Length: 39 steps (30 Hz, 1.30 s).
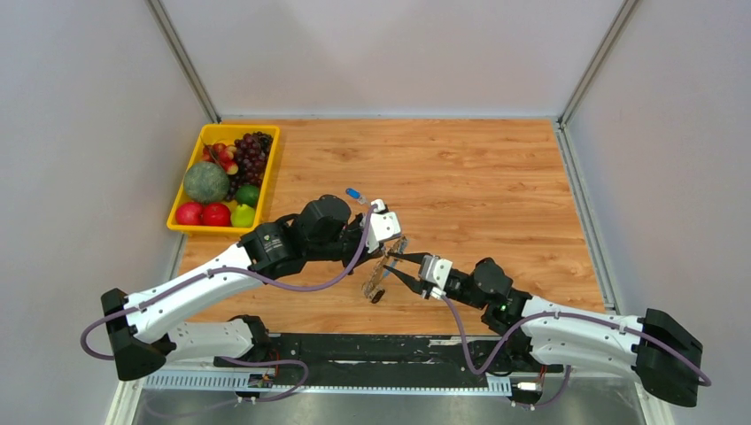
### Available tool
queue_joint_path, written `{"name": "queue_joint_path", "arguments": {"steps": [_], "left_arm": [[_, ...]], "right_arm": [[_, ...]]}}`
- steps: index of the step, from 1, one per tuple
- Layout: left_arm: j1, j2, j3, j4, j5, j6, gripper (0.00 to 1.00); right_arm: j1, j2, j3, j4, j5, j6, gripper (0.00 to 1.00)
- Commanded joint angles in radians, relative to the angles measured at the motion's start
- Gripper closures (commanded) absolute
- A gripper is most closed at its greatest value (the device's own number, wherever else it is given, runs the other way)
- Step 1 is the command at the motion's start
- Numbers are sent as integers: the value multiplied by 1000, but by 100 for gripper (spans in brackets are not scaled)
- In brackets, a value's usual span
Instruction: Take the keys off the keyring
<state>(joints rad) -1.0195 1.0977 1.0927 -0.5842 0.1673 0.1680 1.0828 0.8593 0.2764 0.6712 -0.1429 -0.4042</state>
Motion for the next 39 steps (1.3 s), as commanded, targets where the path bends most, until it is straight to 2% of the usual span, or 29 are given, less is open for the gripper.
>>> {"name": "queue_joint_path", "arguments": {"steps": [1,8,10,13,14,18,22,39], "left_arm": [[2,-36,27,46,73,29,94],[2,-27,26,48,122,36,94],[2,-24,26,47,123,35,94],[2,-23,26,48,102,33,96],[2,-24,26,49,93,31,97],[2,-25,21,56,5,16,100],[4,-23,21,59,-26,5,100],[7,33,36,24,-18,6,100]], "right_arm": [[-7,5,22,71,-5,23,65],[-9,-20,-7,126,8,28,69],[-8,-27,-13,129,5,26,78],[-11,-38,-20,126,11,15,98],[-11,-43,-23,124,11,10,100],[-10,-65,-39,127,16,-1,100],[-12,-92,-60,151,31,2,100],[-63,-139,-102,220,-49,61,100]]}}
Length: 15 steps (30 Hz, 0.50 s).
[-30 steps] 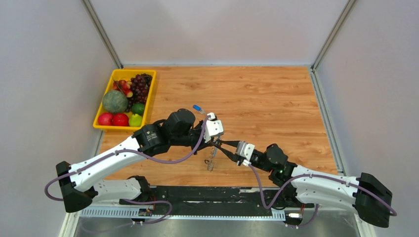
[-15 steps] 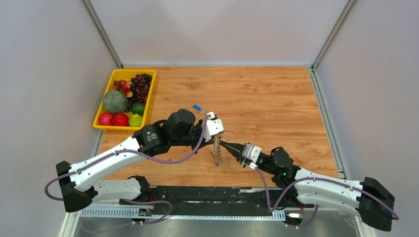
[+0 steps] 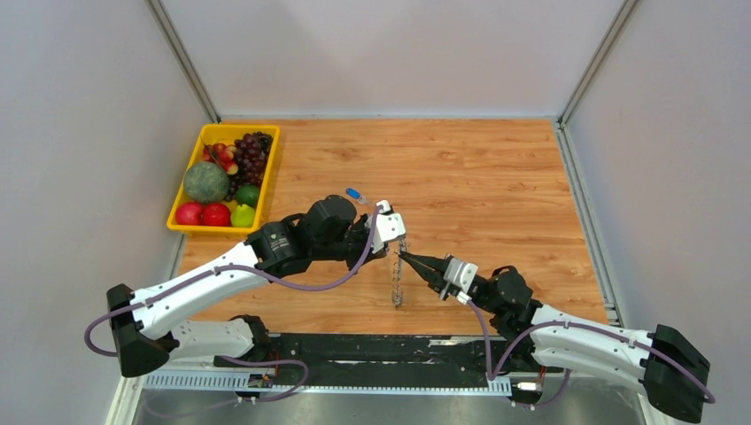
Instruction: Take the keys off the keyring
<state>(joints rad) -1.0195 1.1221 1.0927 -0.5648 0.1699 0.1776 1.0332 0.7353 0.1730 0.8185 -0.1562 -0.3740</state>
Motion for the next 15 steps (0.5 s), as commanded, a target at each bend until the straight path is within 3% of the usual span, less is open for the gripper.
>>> {"name": "queue_joint_path", "arguments": {"steps": [1,15], "left_arm": [[7,8,38,5,-24,-4,100],[15,-7,42,9,-76,-8,100]], "right_arm": [[-14,-11,4,70,-44,32,100],[-16,151,138,-108,-185,39,100]]}}
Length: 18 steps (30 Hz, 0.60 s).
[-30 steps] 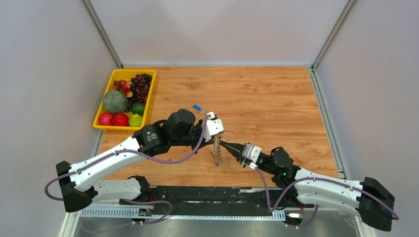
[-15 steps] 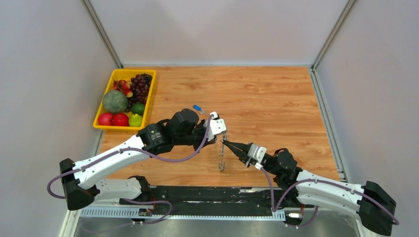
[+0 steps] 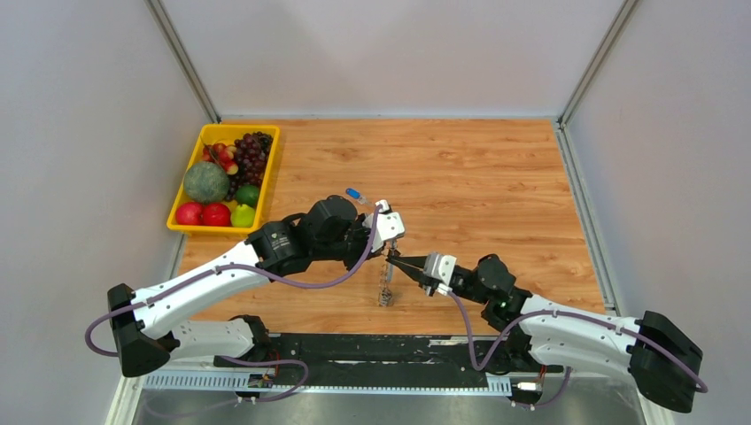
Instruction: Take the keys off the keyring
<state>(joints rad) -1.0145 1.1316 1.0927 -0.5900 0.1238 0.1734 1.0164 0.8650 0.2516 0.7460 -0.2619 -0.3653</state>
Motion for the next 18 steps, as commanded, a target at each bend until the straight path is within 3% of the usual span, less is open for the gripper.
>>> {"name": "queue_joint_path", "arguments": {"steps": [1,18], "left_arm": [[11,-17,42,35,-24,-3,100],[10,-16,46,30,90,12,100]], "right_arm": [[-1,24,64,-41,-76,32,100],[-31,98,143,-127,-116,84,100]]}}
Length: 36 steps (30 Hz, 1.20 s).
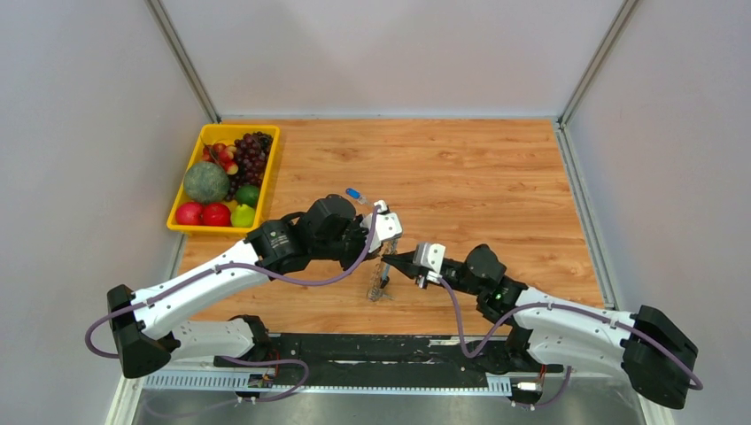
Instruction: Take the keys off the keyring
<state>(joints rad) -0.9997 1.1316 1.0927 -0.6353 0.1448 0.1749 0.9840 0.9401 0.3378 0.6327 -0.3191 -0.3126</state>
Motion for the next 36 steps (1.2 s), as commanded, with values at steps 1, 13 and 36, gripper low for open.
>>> {"name": "queue_joint_path", "arguments": {"steps": [1,13,36], "left_arm": [[-6,-16,46,75,71,11,100],[-6,-16,54,74,103,9,100],[-5,-29,54,70,44,2,100]], "right_arm": [[1,29,65,-23,-62,33,100],[-1,101,121,-64,-96,59,100],[-52,-47,3,48,-45,96,67]]}}
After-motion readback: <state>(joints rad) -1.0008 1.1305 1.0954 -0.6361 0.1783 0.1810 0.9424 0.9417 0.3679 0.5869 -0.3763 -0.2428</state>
